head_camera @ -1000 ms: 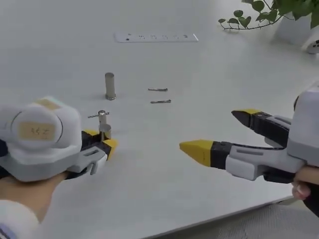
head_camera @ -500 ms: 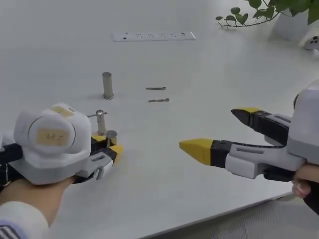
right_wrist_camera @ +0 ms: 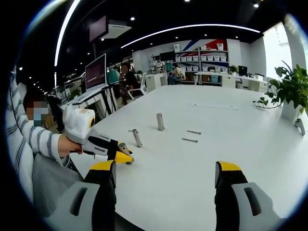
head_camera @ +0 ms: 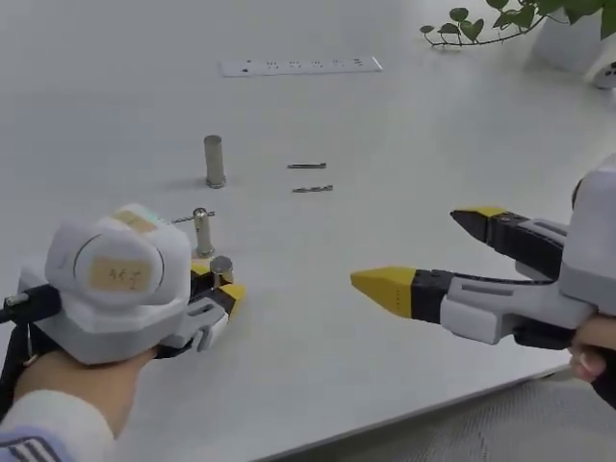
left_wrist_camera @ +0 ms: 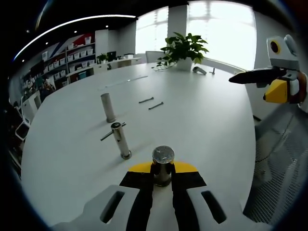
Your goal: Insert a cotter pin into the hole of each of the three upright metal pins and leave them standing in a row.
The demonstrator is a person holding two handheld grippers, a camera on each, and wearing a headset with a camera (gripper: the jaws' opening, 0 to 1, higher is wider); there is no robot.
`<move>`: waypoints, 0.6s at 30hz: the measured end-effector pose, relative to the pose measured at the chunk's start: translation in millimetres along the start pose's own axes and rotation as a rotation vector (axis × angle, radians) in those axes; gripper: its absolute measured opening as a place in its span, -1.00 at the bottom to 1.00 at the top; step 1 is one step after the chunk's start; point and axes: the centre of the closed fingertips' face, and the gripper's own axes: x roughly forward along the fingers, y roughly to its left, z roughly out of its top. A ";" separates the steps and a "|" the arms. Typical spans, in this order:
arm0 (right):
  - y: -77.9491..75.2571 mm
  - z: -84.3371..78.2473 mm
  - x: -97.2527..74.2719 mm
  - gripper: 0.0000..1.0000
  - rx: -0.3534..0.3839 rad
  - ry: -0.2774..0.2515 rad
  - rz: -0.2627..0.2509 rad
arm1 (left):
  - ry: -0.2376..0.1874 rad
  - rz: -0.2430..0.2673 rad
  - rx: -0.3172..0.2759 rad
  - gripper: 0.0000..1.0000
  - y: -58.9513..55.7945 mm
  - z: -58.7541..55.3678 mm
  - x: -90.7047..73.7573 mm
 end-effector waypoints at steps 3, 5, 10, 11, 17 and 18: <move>0.9 -0.4 -0.4 0.66 0.000 -0.003 0.000 | 0.001 -0.007 -0.016 -0.80 -0.3 -0.6 -0.4; 0.2 -0.6 -1.2 0.66 -0.001 -0.003 -0.003 | 0.001 -0.012 -0.028 -0.79 -1.4 -1.1 -1.4; -1.7 -0.5 -3.7 0.66 0.000 -0.008 -0.010 | -0.025 -0.044 -0.082 -0.77 -3.2 0.9 -7.2; -2.0 -0.6 -4.2 0.66 0.001 -0.007 -0.012 | -0.030 -0.055 -0.074 -0.77 -3.3 2.5 -9.0; -3.6 -0.9 -5.3 0.66 -0.002 -0.005 -0.016 | -0.096 -0.155 0.004 -0.62 -12.1 19.1 -22.9; -3.7 -0.9 -5.3 0.66 -0.002 -0.005 -0.016 | -0.084 -0.186 0.022 -0.59 -15.9 18.2 -26.9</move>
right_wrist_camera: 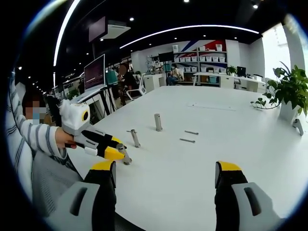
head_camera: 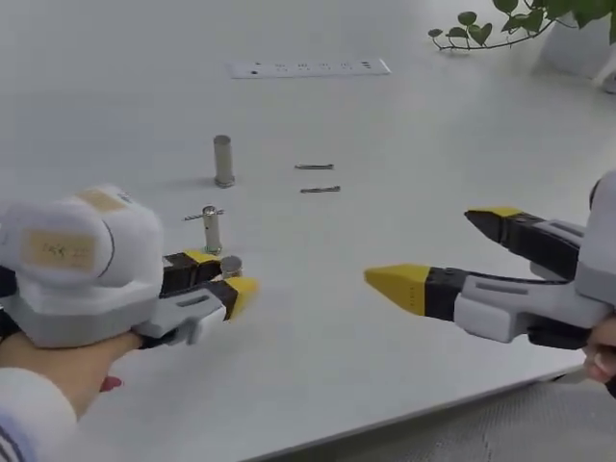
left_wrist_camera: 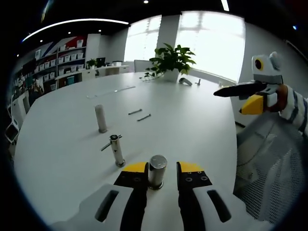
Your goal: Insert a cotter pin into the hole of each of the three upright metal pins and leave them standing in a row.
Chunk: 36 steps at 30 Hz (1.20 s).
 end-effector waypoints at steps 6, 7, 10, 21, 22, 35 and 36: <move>-1.3 -0.4 0.4 0.66 0.003 0.003 -0.003 | -0.010 -0.076 0.044 -0.20 -9.7 1.4 -12.7; -1.4 -0.7 0.5 0.66 0.002 0.004 -0.003 | -0.012 -0.081 0.043 -0.13 -10.4 1.5 -13.4; -1.8 -1.8 0.7 0.66 0.000 0.011 -0.003 | -0.043 -0.115 0.074 0.02 -14.7 3.8 -19.5; -7.4 -4.1 1.7 0.65 -0.017 0.041 -0.004 | -0.136 -0.127 -0.065 0.91 -6.3 10.3 -33.1; -8.2 -3.7 1.9 0.65 -0.019 0.043 -0.003 | -0.137 -0.130 -0.066 0.95 -5.9 10.2 -34.3; -18.8 3.4 15.4 0.63 -0.127 0.131 0.038 | -0.126 -0.105 -0.060 0.97 -2.9 1.0 -43.9; -19.6 5.3 17.8 0.63 -0.139 0.136 0.047 | -0.120 -0.101 -0.061 0.97 -2.3 -0.5 -44.1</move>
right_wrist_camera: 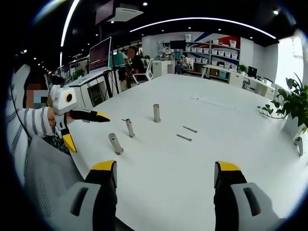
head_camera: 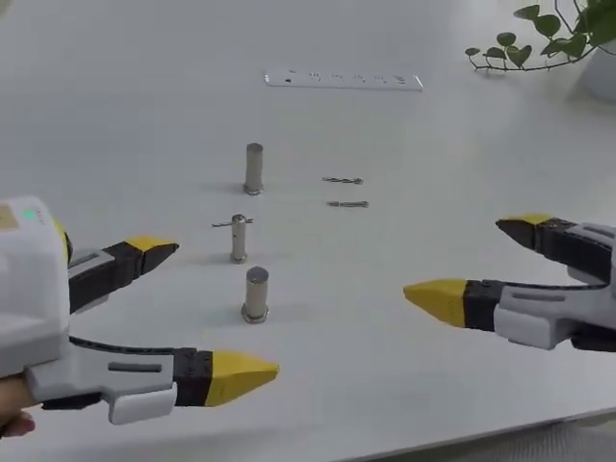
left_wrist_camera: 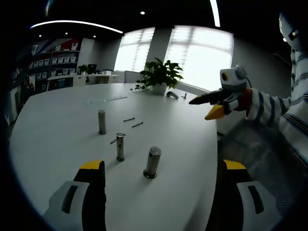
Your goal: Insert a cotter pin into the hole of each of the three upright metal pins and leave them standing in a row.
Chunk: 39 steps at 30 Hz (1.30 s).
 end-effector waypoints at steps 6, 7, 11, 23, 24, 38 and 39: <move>-9.9 7.9 11.0 0.53 -0.021 0.024 0.040 | 0.028 0.004 0.011 0.97 -1.3 -6.5 -0.1; -12.0 8.2 13.7 0.50 -0.033 0.039 0.049 | 0.032 0.005 0.009 0.97 -1.4 -7.8 -0.2; -10.5 2.7 20.6 0.35 -0.074 0.136 0.125 | 0.025 0.015 -0.003 0.97 -1.7 -8.5 -0.7; -16.8 16.4 58.6 0.10 -0.373 0.305 0.217 | 0.010 0.034 -0.047 0.97 -5.0 -13.4 -5.4; -16.2 16.8 62.7 0.08 -0.377 0.326 0.231 | 0.007 0.036 -0.050 0.97 -5.5 -13.4 -5.9; -29.0 18.8 106.2 -0.27 -0.582 0.463 0.329 | -0.004 0.052 -0.077 0.97 -3.7 -14.5 -7.4; -29.7 18.3 111.0 -0.30 -0.583 0.464 0.333 | -0.004 0.053 -0.078 0.97 -3.7 -15.3 -7.3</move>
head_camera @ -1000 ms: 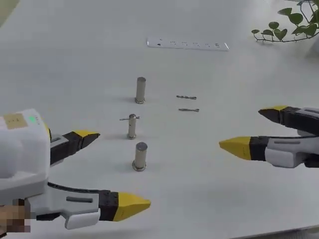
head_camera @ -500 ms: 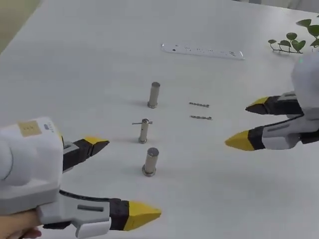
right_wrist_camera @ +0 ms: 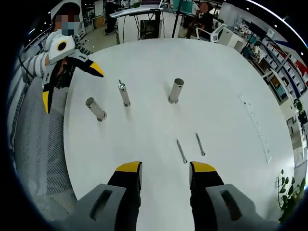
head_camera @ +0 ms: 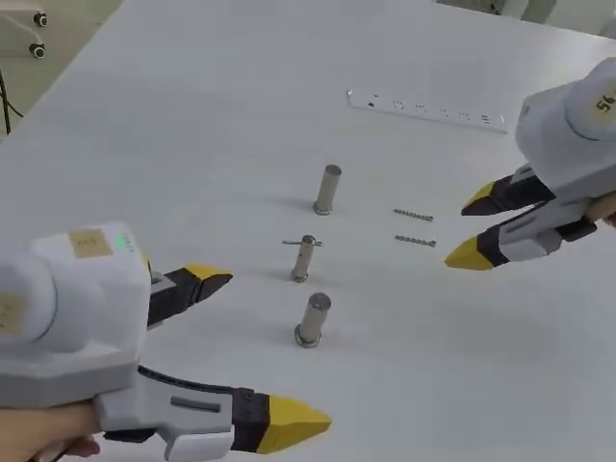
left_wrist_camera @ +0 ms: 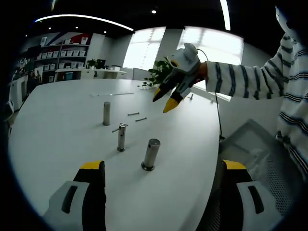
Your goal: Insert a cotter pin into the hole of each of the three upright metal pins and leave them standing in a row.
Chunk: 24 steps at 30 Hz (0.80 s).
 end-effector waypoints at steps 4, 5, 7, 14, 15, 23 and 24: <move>-4.7 -3.3 12.2 -0.36 -0.024 0.023 0.023 | 0.008 -0.001 -0.009 0.97 -1.6 -4.6 0.6; -6.7 -5.4 16.7 -0.39 -0.028 0.033 0.029 | 0.012 -0.003 -0.011 0.97 -2.3 -5.6 0.7; -10.6 -8.6 24.1 -0.45 -0.032 0.045 0.036 | 0.016 -0.005 -0.013 0.97 -3.0 -7.1 0.8; -26.7 -18.4 44.4 -0.78 -0.061 0.067 0.027 | 0.013 0.017 -0.027 0.97 1.8 -7.8 -2.0; -29.0 -18.4 46.8 -0.79 -0.059 0.066 0.026 | 0.015 0.018 -0.029 0.97 1.8 -8.4 -2.4; -33.5 -17.1 59.3 -0.88 -0.051 0.069 0.047 | 0.028 0.032 -0.061 0.97 4.4 -15.8 -4.5; -32.6 -17.3 60.5 -0.89 -0.055 0.072 0.053 | 0.028 0.035 -0.061 0.97 5.5 -16.0 -4.9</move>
